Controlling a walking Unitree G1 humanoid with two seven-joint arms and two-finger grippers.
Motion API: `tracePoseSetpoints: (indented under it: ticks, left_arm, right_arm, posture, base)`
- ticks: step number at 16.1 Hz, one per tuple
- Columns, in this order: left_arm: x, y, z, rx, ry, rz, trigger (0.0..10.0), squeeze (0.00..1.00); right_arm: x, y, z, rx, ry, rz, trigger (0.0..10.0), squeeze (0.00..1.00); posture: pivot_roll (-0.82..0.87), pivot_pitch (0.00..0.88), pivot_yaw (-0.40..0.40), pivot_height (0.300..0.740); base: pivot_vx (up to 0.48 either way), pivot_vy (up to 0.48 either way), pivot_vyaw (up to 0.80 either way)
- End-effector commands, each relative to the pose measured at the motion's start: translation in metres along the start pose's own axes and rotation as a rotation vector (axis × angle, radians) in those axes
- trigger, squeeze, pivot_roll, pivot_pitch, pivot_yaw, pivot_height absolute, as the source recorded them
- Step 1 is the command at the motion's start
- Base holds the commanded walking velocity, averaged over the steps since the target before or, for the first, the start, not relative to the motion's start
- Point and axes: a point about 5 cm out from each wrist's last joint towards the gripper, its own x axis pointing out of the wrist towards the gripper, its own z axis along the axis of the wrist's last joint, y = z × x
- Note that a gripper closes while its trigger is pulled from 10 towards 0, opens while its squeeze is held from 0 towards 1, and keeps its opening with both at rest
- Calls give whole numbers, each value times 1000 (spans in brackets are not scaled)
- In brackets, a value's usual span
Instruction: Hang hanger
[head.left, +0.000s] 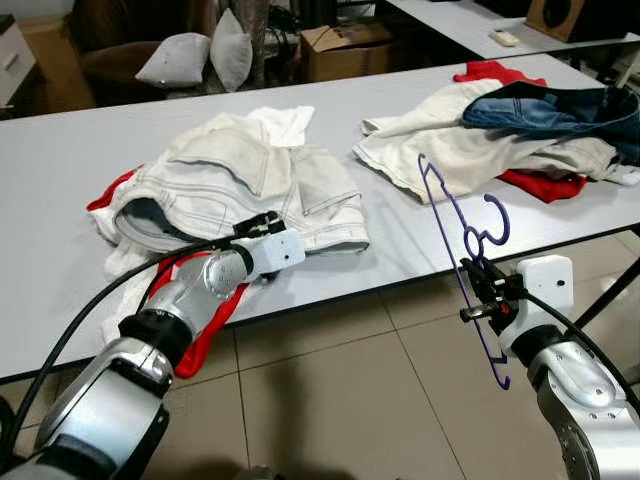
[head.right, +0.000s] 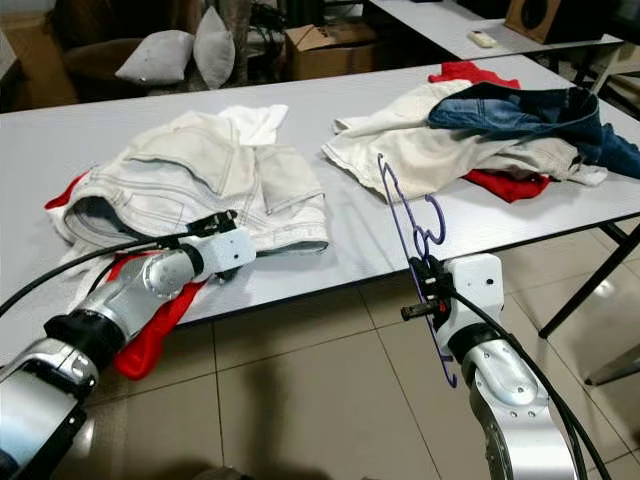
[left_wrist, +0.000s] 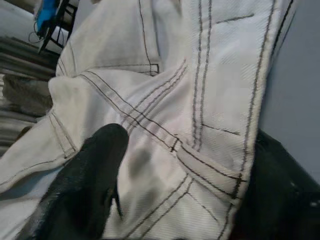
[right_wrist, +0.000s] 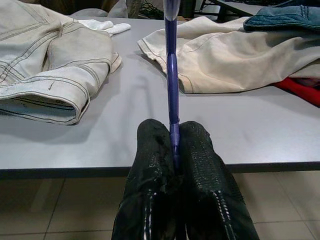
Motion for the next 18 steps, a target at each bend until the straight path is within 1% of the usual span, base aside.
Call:
tracePoseSetpoints:
  ticks: [1,5,7,8,10,11,12,13,15,16,18]
  left_arm:
    - [2,11,3,18,-1,38,0,0]
    - [1,19,3,47,-16,39,0,0]
    - [0,20,3,58,-26,16,0,0]
    - [-2,20,3,70,-50,-40,0,0]
    - [-6,22,1,91,-68,-122,0,0]
    - [-9,27,-1,103,-66,-153,1098,0]
    - [-11,29,-2,106,-66,-170,1098,0]
    - [-13,33,-4,117,-55,-194,2118,0]
    - [-15,39,-7,129,-37,-191,2784,0]
    - [-14,43,-8,123,-19,-153,2118,0]
    - [-11,47,-9,97,5,-76,1373,0]
  right_arm:
    - [2,0,3,-12,-16,-3,10000,0]
    - [0,-1,3,-13,-16,-10,10000,0]
    - [-1,-1,2,-14,-14,-11,10000,0]
    - [-1,-3,2,-17,-11,-12,10000,0]
    - [0,-4,2,-22,-9,-10,10000,0]
    - [0,-4,2,-24,-10,-7,10000,0]
    - [0,-4,2,-25,-9,-5,10000,0]
    - [1,-4,2,-27,-8,-2,10000,0]
    - [1,-4,2,-28,-7,1,10000,0]
    - [1,-4,2,-29,-6,2,10000,0]
    - [1,-4,2,-30,-6,2,10000,0]
  posture:
    - [-34,9,31,740]
    - [-40,7,35,740]
    - [-40,7,35,740]
    - [-36,9,28,740]
    - [-36,9,27,740]
    - [-35,9,25,740]
    - [-34,9,24,740]
    - [-35,8,23,740]
    - [-35,9,23,740]
    - [-37,9,23,740]
    - [-40,10,26,740]
  base:
    - [0,0,0]
    - [0,0,0]
    - [0,0,0]
    - [0,0,0]
    - [0,0,0]
    - [0,0,0]
    - [0,0,0]
    - [0,0,0]
    - [0,0,0]
    - [0,0,0]
    - [0,0,0]
